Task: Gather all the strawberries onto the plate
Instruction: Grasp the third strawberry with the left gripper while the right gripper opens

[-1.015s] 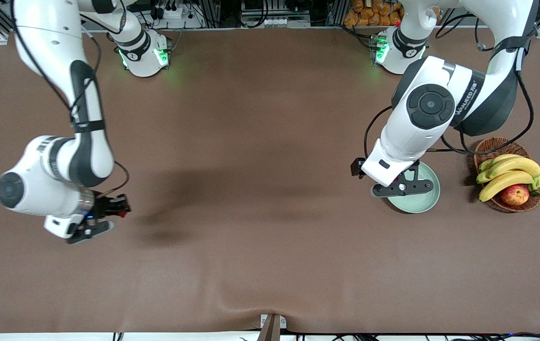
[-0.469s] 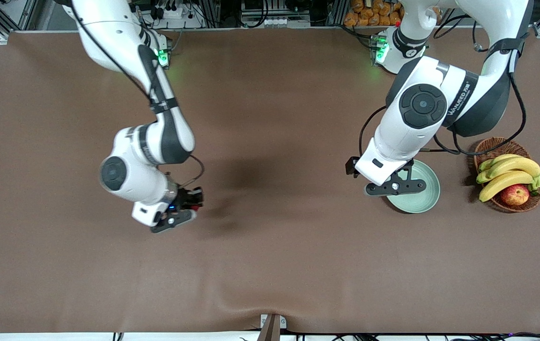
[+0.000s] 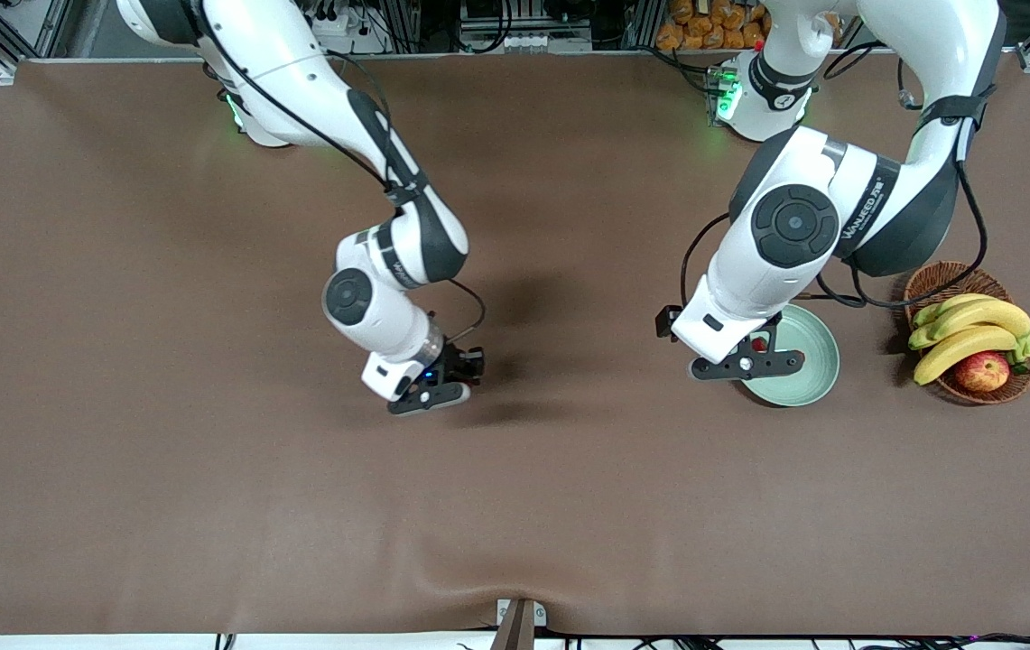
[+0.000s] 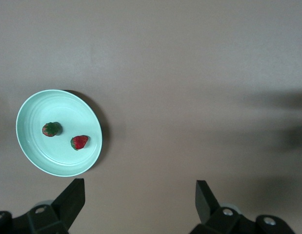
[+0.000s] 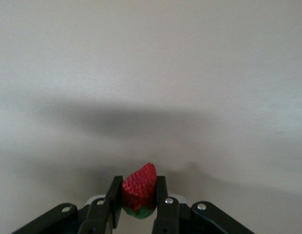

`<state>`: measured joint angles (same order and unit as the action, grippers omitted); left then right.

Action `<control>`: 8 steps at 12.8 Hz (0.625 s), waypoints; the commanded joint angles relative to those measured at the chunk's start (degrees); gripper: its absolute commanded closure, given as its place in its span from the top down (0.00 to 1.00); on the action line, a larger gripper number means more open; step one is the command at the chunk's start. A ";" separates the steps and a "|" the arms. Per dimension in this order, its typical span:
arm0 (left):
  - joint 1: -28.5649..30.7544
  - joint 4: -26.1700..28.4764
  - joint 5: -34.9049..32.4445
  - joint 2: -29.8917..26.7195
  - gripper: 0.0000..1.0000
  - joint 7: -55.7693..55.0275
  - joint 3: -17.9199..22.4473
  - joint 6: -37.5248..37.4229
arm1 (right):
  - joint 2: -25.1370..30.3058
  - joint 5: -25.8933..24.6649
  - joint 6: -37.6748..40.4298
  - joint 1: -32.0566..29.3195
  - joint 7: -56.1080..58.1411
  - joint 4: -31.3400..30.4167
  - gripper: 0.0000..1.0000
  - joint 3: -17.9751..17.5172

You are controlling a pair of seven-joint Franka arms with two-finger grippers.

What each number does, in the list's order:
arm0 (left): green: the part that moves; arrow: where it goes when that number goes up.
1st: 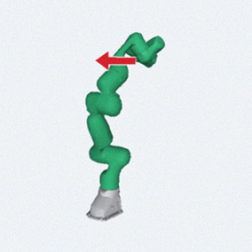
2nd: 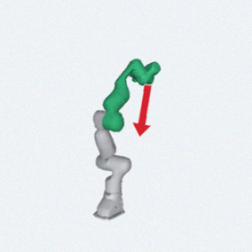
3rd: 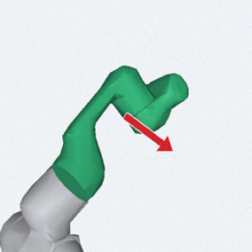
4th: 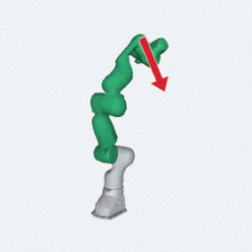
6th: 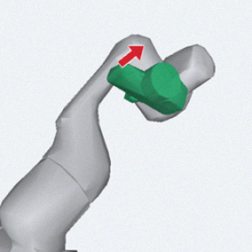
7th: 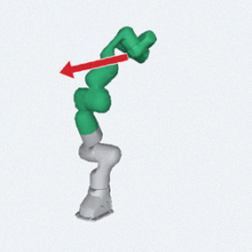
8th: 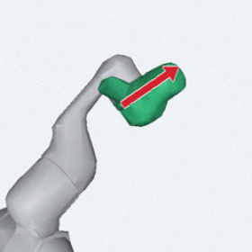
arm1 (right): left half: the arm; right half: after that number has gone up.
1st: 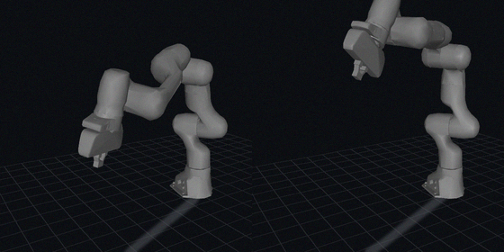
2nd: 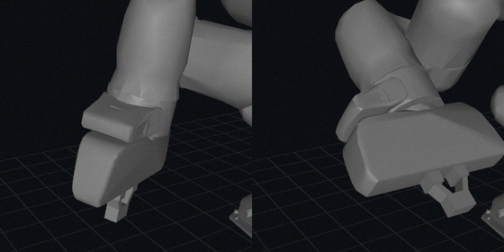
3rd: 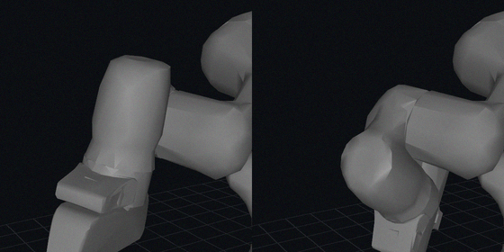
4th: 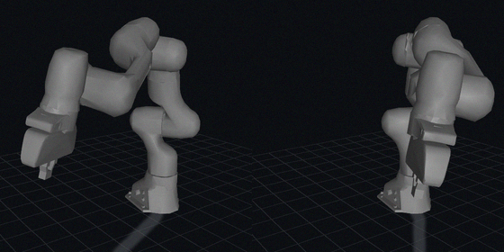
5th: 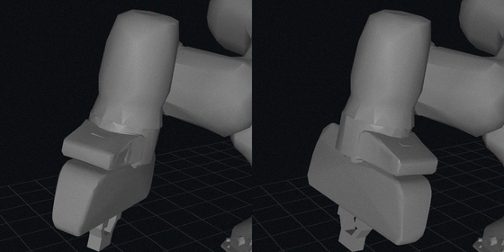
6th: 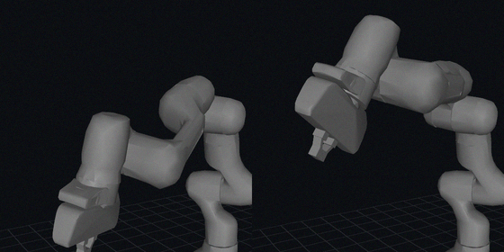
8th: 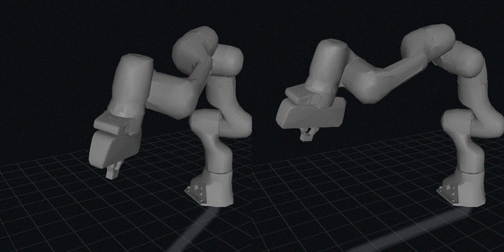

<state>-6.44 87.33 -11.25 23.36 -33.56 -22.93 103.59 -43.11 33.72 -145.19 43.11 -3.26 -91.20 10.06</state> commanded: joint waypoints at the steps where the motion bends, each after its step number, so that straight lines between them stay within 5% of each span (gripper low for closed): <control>1: -0.24 0.56 0.71 0.72 1.00 -0.81 -0.09 -0.05 | -4.00 0.99 -1.85 2.24 -5.95 5.06 0.00 -0.13; 7: -2.96 0.29 4.04 4.23 1.00 -1.68 -0.10 3.53 | -9.36 0.82 -5.27 6.90 -14.93 9.90 0.05 -0.04; 8: -3.92 0.12 4.57 4.85 1.00 -1.68 -0.09 4.51 | -9.37 0.73 -5.27 6.90 -14.93 9.90 0.61 -0.04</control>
<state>-8.98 87.79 -8.13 27.11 -34.03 -23.07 106.06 -50.30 33.73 -149.88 49.93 -17.08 -83.85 9.55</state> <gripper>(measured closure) 0.000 0.683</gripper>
